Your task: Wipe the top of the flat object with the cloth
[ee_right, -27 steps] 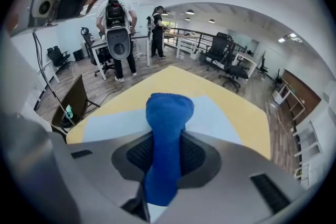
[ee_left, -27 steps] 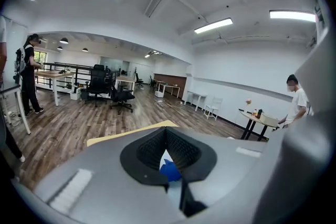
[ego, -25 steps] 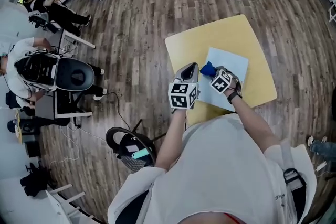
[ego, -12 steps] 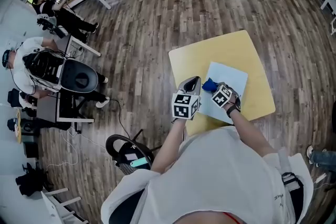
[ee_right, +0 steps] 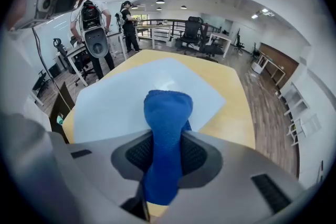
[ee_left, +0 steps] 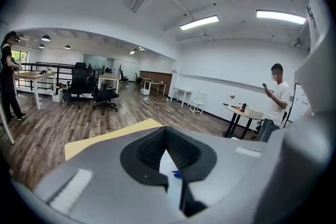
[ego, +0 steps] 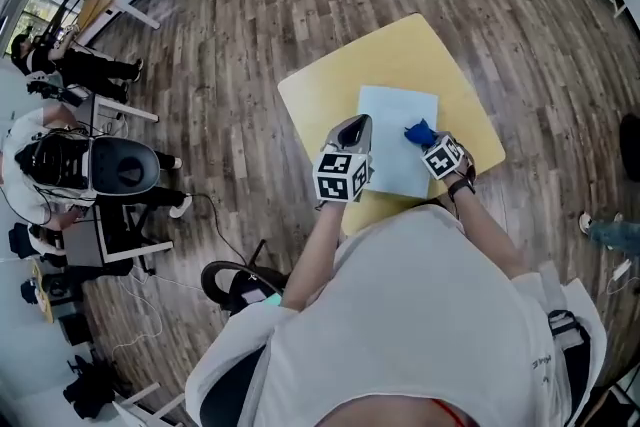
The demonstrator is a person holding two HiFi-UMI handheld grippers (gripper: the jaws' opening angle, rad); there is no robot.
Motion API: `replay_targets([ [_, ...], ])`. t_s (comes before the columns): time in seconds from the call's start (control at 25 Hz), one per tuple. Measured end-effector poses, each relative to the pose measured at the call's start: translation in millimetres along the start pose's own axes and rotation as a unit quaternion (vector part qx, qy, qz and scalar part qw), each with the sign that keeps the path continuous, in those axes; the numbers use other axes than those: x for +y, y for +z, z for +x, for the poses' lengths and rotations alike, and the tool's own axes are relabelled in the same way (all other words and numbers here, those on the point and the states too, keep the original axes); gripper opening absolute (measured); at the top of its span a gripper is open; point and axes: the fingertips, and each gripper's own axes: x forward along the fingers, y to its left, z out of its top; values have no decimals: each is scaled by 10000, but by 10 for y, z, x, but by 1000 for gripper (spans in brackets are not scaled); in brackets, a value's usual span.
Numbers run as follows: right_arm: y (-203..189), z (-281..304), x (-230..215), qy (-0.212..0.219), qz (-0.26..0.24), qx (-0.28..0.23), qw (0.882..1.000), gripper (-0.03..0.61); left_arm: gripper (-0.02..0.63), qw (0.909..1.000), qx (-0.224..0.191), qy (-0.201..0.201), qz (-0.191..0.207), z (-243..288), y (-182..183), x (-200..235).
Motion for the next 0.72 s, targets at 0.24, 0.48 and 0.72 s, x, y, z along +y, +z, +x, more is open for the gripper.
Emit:
replay_targets([
  [0.24, -102, -47, -28, -2, 4, 19, 10000, 106, 6, 9999, 90, -65, -6, 70, -75, -149],
  [0.48, 245, -93, 206, 317, -408, -219, 9984, 106, 6, 9994, 55, 308, -141, -11, -149, -64],
  [0.72, 925, 133, 845, 933, -1146, -520, 9877, 106, 5, 9959, -3, 848, -326, -309, -209, 225],
])
